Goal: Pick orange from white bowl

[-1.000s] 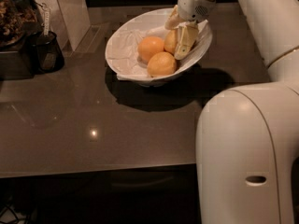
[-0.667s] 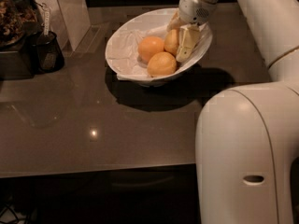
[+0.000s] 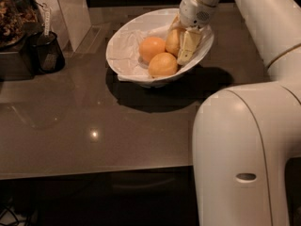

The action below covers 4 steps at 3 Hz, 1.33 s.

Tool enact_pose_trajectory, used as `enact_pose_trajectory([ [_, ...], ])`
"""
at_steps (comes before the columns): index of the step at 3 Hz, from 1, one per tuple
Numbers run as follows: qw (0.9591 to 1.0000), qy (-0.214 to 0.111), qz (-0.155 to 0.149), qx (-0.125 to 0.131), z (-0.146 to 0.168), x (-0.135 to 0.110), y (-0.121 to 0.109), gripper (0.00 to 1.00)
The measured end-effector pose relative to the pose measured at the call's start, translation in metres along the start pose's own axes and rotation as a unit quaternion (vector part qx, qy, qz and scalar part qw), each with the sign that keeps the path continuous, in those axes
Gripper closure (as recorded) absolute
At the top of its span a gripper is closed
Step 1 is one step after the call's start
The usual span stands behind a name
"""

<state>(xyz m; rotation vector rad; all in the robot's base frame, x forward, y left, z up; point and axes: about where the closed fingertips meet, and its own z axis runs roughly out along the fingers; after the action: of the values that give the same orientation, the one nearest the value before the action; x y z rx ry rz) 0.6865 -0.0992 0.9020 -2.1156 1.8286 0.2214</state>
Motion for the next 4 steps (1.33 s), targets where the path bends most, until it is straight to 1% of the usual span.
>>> enact_pose_trajectory([
  [1,0.9999,-0.009,0.001,-0.008,0.006,-0.002,0.001,0.31],
  [2,0.9998,-0.013,0.003,-0.012,0.009,-0.003,0.001,0.5],
  [3,0.9998,-0.014,0.003,-0.012,0.009,-0.003,0.002,0.73],
  [4,0.9999,-0.014,0.006,-0.003,-0.002,-0.001,0.003,0.96],
])
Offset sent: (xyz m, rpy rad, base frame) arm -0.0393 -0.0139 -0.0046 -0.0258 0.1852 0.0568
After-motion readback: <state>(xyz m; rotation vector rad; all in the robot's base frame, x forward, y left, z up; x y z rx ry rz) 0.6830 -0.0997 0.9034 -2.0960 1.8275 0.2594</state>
